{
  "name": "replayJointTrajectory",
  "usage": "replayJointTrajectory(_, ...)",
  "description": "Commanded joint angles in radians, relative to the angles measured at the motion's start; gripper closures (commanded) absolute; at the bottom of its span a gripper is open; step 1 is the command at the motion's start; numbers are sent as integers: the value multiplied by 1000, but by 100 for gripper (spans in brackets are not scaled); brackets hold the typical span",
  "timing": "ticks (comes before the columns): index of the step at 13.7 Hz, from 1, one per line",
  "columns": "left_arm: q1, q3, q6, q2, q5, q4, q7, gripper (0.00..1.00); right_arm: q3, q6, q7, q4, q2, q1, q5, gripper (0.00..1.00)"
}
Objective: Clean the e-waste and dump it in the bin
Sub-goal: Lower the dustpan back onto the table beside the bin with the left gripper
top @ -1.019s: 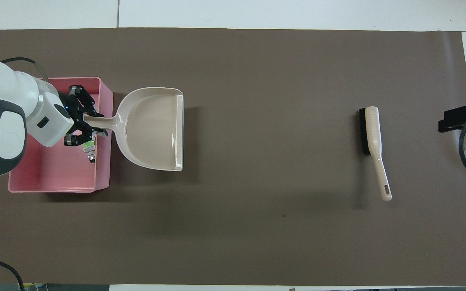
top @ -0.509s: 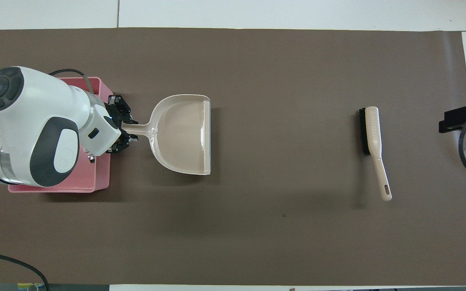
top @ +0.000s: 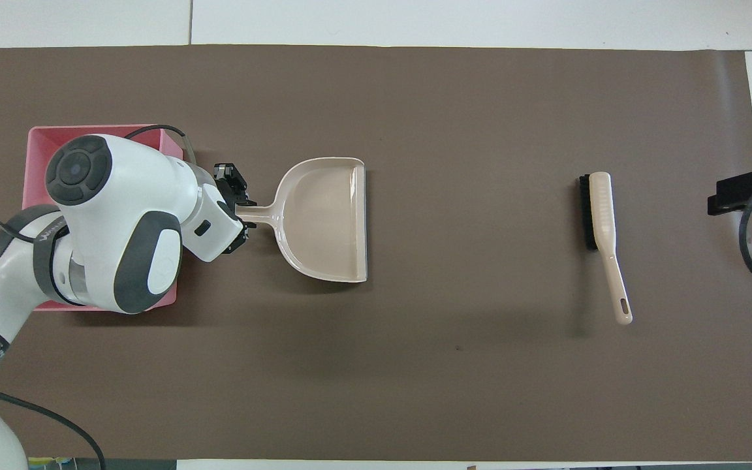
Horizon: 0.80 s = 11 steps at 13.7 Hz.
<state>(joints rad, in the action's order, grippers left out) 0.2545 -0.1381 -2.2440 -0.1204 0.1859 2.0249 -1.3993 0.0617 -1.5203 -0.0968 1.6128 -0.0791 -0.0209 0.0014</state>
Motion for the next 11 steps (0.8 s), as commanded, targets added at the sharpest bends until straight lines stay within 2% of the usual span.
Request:
replayJointTrajectory(1,43,15,-40,-1,20,28,28,100,0,6,16,15,-13,4,-9,0)
replayJointTrajectory(8,52,15,-68,-2,9,54,23,100,0,6,16,15,-13,2,-9,0)
replayJointTrajectory(11,51,15,-80,-16,-32,63,23,100,0,6,16,15,-13,4,-9,0)
